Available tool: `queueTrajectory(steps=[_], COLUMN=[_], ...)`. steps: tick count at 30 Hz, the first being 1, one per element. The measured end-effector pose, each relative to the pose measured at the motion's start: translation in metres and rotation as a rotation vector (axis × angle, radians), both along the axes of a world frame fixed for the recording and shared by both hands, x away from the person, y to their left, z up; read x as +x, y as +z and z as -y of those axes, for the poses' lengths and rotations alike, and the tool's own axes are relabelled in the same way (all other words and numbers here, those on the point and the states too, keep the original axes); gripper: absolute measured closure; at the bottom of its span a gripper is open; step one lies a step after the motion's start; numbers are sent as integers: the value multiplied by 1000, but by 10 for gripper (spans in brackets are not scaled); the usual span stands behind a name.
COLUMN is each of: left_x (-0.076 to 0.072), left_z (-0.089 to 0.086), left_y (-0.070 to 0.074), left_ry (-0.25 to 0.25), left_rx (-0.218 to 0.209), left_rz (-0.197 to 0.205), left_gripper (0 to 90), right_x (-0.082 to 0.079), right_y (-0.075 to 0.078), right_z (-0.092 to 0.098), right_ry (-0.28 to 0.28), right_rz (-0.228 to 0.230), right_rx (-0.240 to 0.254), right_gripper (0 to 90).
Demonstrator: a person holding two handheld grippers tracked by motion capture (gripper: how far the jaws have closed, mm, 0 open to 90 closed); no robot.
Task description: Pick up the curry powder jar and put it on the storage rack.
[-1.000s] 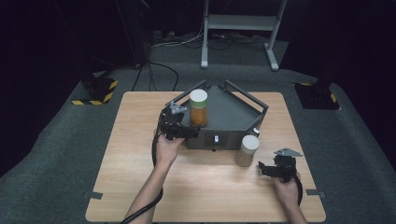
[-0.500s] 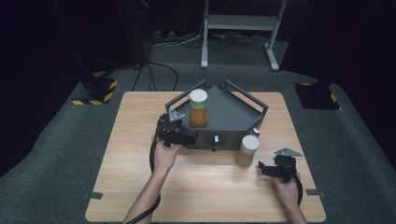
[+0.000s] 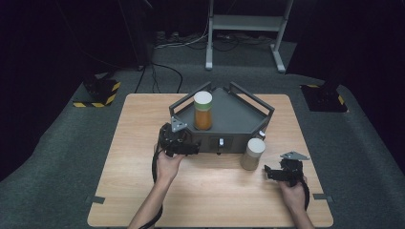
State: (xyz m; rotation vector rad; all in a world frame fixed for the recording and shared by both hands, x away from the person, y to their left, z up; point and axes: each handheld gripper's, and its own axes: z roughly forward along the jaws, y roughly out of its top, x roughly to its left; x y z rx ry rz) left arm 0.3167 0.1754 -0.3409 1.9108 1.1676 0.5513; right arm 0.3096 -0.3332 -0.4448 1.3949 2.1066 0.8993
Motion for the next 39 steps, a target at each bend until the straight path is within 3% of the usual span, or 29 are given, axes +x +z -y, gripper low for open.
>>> queueTrajectory(steps=[17,29,39], left_x=[-8,-12,-14], left_z=[1,7,3], left_y=[-25,-47,-61], left_ry=[-9,-15,1], left_rx=[-1,56,26], left_rz=[-32,-42,-69], left_gripper=[30,30,33], right_x=[0,0,0], right_y=[0,0,0], right_z=[0,0,0], right_ry=[0,0,0], right_rz=[0,0,0], right_rx=[0,0,0], right_gripper=[73,72,72])
